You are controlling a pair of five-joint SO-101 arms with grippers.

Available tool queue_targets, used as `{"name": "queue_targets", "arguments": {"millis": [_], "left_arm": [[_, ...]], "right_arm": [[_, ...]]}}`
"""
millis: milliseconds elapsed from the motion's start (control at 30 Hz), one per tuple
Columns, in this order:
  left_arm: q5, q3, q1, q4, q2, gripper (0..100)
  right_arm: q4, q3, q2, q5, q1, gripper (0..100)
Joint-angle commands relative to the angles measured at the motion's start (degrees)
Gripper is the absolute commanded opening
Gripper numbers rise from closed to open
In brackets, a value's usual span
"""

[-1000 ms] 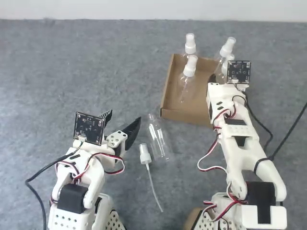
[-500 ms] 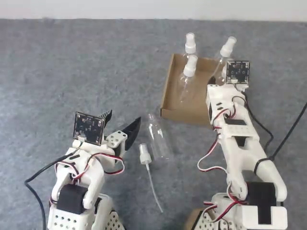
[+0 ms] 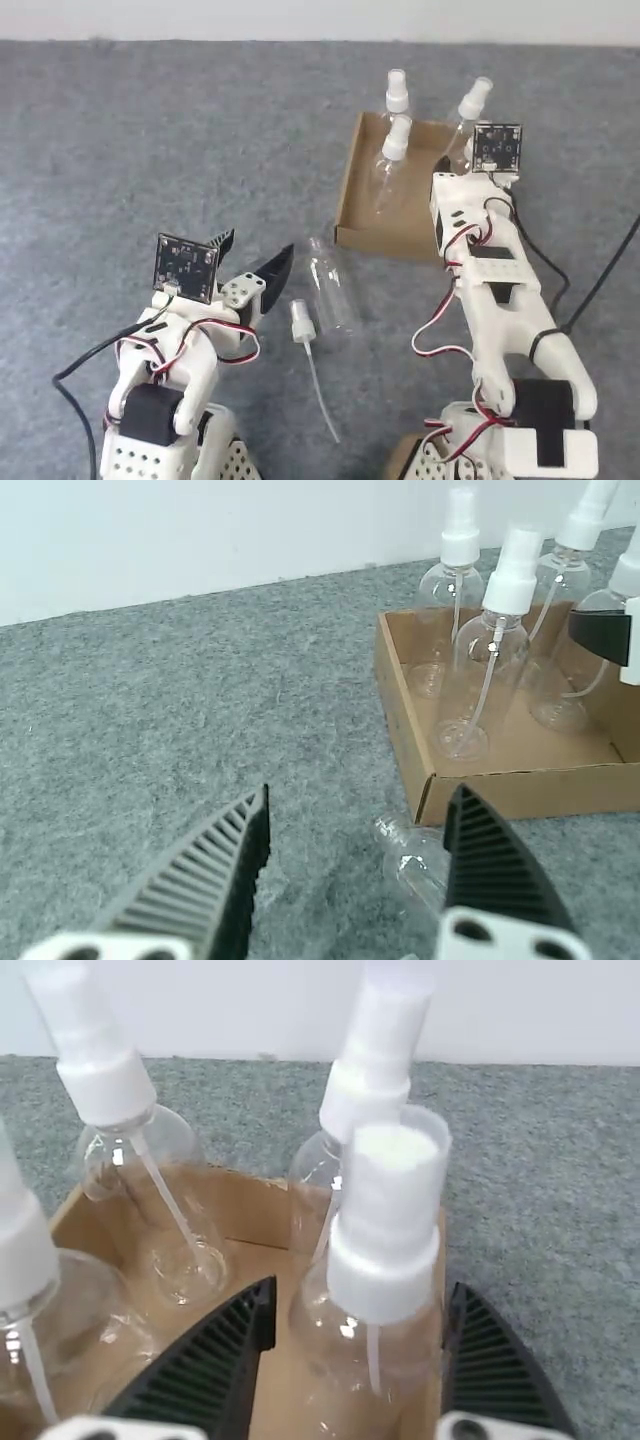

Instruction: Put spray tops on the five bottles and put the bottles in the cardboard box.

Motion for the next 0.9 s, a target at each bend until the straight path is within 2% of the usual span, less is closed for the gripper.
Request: {"name": "queue_targets", "arguments": {"millis": [0, 300, 667, 867], "left_arm": [[-0.4, -0.2, 0.1, -1.1, -1.0, 26], [-0.4, -0.2, 0.1, -1.1, -1.0, 26], [-0.4, -0.2, 0.1, -1.1, -1.0, 26], [-0.4, -0.2, 0.1, -1.1, -1.0, 26]], "right_arm": [[0.5, -3.9, -1.0, 0.8, -0.1, 21.7], [0.7, -4.2, -6.1, 0.8, -0.1, 21.7], [12.3, -10.7, -17.4, 0.7, 0.0, 21.7], [24.7, -18.1, -25.7, 0.7, -0.6, 21.7]]}}
